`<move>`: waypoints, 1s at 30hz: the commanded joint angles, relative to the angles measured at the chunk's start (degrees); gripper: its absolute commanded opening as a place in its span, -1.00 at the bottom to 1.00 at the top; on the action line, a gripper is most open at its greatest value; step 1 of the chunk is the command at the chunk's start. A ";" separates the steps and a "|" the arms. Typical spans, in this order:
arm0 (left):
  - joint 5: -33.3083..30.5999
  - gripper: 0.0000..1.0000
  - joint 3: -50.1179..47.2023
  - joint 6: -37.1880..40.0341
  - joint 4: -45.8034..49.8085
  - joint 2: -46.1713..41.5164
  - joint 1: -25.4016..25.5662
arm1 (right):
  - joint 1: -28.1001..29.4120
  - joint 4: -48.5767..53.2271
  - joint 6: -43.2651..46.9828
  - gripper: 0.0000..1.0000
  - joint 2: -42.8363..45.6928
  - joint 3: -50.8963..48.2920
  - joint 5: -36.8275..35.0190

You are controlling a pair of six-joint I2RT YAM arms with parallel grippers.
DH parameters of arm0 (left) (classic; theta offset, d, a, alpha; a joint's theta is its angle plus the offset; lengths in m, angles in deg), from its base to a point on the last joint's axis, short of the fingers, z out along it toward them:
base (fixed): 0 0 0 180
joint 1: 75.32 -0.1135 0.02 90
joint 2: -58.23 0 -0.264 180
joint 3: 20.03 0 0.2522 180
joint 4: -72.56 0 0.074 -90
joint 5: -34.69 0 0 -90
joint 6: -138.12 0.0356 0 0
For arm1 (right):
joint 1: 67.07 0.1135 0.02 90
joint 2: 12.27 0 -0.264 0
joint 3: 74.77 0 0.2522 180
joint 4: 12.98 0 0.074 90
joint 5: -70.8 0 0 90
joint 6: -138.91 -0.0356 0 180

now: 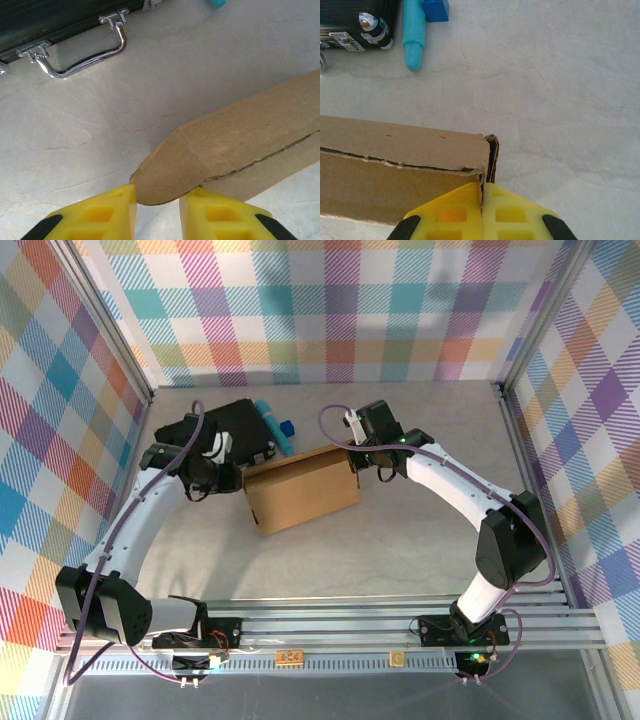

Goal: Fold the paper box

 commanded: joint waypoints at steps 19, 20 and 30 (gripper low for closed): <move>-3.30 -0.73 0.09 0.78 -2.01 0.89 2.18 | -0.14 9.43 -0.14 -1.00 -1.52 -1.99 1.11; -3.56 -0.73 -0.25 0.70 -2.13 0.91 2.23 | -0.14 9.37 -0.13 -1.00 -1.50 -1.97 1.23; -3.66 -1.00 1.96 -2.40 -1.50 1.54 2.39 | -0.14 9.45 -0.05 -1.00 -0.98 -1.79 1.07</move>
